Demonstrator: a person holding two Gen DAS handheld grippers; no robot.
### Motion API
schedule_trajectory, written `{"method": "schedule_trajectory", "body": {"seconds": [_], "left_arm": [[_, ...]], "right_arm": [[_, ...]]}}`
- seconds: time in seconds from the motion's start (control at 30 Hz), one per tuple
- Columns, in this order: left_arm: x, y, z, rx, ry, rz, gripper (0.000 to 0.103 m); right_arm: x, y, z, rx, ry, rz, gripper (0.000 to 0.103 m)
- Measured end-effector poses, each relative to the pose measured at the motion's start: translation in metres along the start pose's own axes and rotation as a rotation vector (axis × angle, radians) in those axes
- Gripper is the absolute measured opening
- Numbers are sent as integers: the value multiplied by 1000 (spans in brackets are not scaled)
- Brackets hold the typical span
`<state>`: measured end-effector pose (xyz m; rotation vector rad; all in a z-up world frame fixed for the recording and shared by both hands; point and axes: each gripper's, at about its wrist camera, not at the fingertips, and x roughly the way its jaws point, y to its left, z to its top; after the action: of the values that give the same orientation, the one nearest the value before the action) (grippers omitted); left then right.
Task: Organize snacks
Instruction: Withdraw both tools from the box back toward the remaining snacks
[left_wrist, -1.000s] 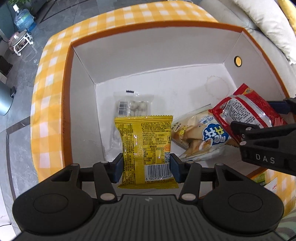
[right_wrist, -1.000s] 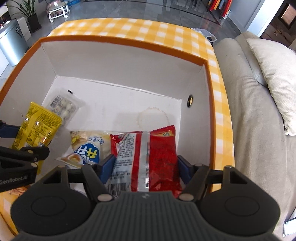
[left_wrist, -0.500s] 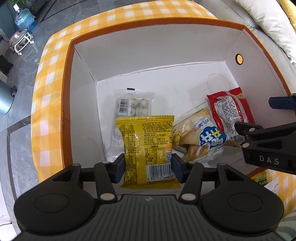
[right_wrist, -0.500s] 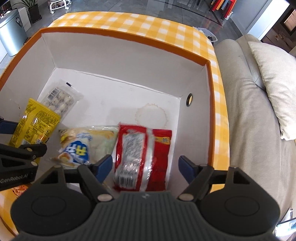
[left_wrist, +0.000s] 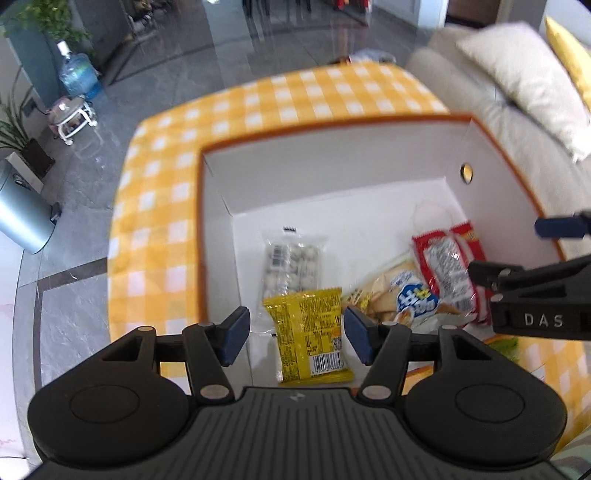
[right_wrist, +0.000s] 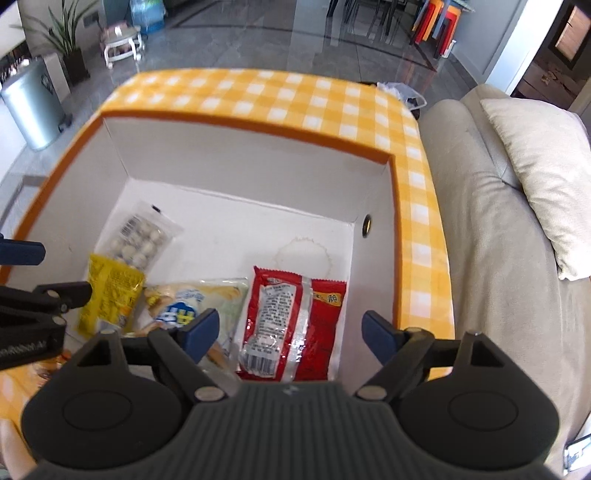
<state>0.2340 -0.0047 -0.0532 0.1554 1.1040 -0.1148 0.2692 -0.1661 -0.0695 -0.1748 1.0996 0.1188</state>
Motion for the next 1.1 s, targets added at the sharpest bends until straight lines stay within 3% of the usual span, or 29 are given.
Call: {"method": "schedule_trajectory", "body": {"seconds": [0.2, 0.5, 0.8, 1.1], "left_arm": [[-31, 5, -15, -23, -83, 20, 69], [-66, 7, -56, -33, -143, 13, 70], [-90, 10, -97, -21, -130, -10, 70], [-86, 11, -136, -45, -69, -25, 71]], "right_arm": [[-32, -1, -19, 62, -117, 47, 82], [-78, 3, -71, 152, -251, 85, 82], [-98, 13, -129, 158, -252, 101, 82], [-98, 22, -173, 112, -216, 74, 82]]}}
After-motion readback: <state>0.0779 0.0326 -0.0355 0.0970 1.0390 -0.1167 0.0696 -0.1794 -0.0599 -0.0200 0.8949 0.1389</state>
